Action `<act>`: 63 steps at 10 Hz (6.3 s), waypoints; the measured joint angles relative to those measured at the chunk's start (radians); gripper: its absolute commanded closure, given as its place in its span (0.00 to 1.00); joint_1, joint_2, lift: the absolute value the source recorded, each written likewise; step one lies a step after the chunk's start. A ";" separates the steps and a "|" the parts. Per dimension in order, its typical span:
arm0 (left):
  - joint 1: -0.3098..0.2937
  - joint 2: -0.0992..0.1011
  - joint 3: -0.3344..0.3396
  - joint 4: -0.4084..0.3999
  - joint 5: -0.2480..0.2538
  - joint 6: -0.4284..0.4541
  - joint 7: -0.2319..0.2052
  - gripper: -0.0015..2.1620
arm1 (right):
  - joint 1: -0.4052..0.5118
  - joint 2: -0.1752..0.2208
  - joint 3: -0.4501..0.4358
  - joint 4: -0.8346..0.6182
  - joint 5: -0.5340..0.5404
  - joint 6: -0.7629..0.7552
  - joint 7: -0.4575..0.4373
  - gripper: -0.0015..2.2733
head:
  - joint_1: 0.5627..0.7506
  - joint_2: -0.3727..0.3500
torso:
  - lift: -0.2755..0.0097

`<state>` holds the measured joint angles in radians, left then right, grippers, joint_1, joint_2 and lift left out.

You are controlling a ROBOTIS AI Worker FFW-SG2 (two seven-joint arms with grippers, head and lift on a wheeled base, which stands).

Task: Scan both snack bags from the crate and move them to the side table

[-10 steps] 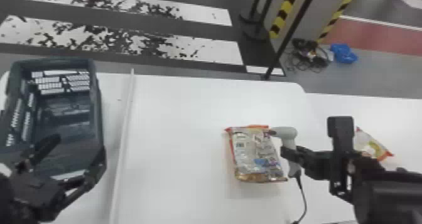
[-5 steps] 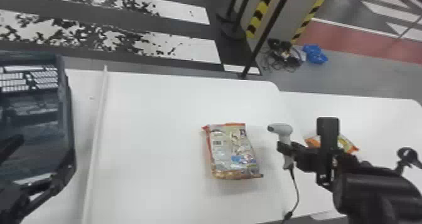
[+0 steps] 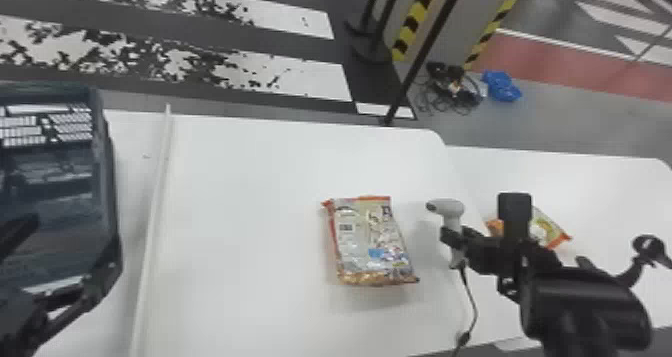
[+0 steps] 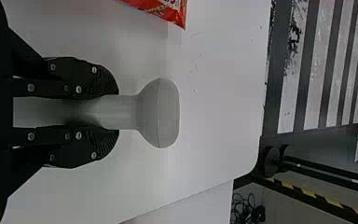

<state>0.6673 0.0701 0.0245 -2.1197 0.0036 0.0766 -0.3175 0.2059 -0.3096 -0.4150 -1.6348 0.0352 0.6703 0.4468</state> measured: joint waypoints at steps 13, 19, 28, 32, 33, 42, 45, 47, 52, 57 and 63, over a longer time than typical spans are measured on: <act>0.003 -0.001 0.003 0.003 0.001 -0.002 0.000 0.07 | -0.019 -0.008 0.044 0.045 0.037 -0.005 -0.002 0.36 | 0.70 0.03 | 0.70; 0.005 -0.001 0.004 0.003 0.001 -0.004 -0.002 0.07 | 0.074 0.015 -0.045 -0.139 -0.070 0.061 0.010 0.04 | 0.70 0.03 | 0.70; 0.005 -0.004 0.003 0.006 0.001 -0.004 -0.001 0.07 | 0.084 0.015 0.036 -0.270 -0.175 0.419 0.203 0.06 | 0.70 0.11 | 0.70; 0.005 -0.003 0.003 0.006 0.001 -0.004 -0.002 0.07 | 0.018 -0.006 0.144 -0.194 -0.113 0.464 0.204 0.19 | 0.70 0.16 | 0.70; 0.006 -0.002 0.003 0.004 0.001 -0.004 -0.002 0.07 | 0.008 -0.011 0.167 -0.176 -0.091 0.467 0.221 0.48 | 0.70 0.16 | 0.70; 0.008 -0.003 0.005 -0.003 0.001 -0.004 -0.002 0.07 | 0.062 -0.009 -0.005 -0.331 -0.149 0.514 0.303 0.99 | 0.70 0.11 | 0.70; 0.008 -0.003 0.005 -0.002 0.001 -0.004 -0.002 0.07 | 0.015 -0.005 -0.135 -0.304 -0.208 0.510 0.269 0.99 | 0.70 0.03 | 0.70; 0.008 -0.003 0.005 -0.001 0.001 -0.004 -0.002 0.07 | -0.038 -0.043 -0.208 -0.235 -0.238 0.502 0.234 0.99 | 0.70 0.03 | 0.70; 0.009 -0.003 0.006 0.000 0.001 -0.004 -0.002 0.07 | -0.161 -0.133 -0.260 0.095 -0.248 0.257 -0.002 0.99 | 0.70 0.03 | 0.70; 0.009 -0.002 0.006 0.002 0.003 -0.014 -0.002 0.07 | -0.242 -0.157 -0.234 0.396 -0.254 0.038 -0.314 0.99 | 0.70 0.03 | 0.70; 0.014 0.002 0.012 0.003 0.011 -0.028 -0.003 0.07 | -0.269 -0.166 -0.232 0.489 -0.310 0.006 -0.452 0.01 | 0.70 0.03 | 0.70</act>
<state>0.6813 0.0717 0.0363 -2.1170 0.0147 0.0489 -0.3206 -0.0632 -0.4760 -0.6471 -1.1460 -0.2747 0.6767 -0.0052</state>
